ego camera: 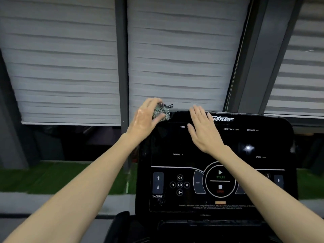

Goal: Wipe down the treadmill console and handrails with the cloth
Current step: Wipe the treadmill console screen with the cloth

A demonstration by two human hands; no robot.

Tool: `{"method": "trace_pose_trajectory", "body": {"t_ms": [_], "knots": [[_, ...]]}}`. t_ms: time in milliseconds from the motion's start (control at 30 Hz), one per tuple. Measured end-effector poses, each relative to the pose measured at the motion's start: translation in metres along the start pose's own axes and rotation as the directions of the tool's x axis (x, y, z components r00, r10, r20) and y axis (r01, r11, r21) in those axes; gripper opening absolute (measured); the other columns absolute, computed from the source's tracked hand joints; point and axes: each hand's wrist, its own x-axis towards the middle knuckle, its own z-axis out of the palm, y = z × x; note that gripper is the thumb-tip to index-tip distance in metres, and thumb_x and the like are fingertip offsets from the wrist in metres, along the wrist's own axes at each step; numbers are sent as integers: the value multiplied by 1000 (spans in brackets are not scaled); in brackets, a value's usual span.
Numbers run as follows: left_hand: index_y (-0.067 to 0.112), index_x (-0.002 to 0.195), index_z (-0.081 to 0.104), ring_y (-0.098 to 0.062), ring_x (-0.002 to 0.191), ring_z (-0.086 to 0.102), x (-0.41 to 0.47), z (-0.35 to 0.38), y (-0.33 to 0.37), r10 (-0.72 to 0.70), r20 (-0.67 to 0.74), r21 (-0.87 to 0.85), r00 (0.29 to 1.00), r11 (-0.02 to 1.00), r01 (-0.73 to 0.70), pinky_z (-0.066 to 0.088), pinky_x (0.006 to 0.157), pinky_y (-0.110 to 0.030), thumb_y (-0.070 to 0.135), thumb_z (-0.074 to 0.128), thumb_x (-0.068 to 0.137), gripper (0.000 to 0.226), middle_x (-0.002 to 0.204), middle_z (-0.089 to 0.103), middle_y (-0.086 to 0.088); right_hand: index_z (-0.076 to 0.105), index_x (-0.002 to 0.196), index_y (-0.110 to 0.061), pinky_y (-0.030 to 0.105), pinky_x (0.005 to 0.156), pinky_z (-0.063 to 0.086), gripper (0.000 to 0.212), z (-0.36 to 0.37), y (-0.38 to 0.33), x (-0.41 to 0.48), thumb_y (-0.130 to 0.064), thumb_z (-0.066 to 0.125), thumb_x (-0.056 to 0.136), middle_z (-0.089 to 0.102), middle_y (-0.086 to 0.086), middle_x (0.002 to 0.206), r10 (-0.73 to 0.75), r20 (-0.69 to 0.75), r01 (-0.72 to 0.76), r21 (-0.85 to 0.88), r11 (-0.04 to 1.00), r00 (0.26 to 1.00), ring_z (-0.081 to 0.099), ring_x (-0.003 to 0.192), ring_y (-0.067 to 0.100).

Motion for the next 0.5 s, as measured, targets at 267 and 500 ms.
{"method": "trace_pose_trajectory", "body": {"t_ms": [267,500], "knots": [[3,105,64,-19,92,49,-69,18,0,1,-83,170,997,985,13,41,79,-27,37,52,94,37,102,55,-10,18,152,-5,41,117,5,58,6,-2,-5,-28,33,101,16,12,160,-9,-29,10,27,1000,1000,10,148,27],[8,112,54,-23,89,45,-112,22,-3,79,-14,470,997,881,-63,47,69,-38,44,39,96,43,112,45,-10,16,152,-6,43,118,8,62,8,0,-5,-36,22,99,15,11,160,-12,-13,12,-17,1000,1000,9,148,27]]}}
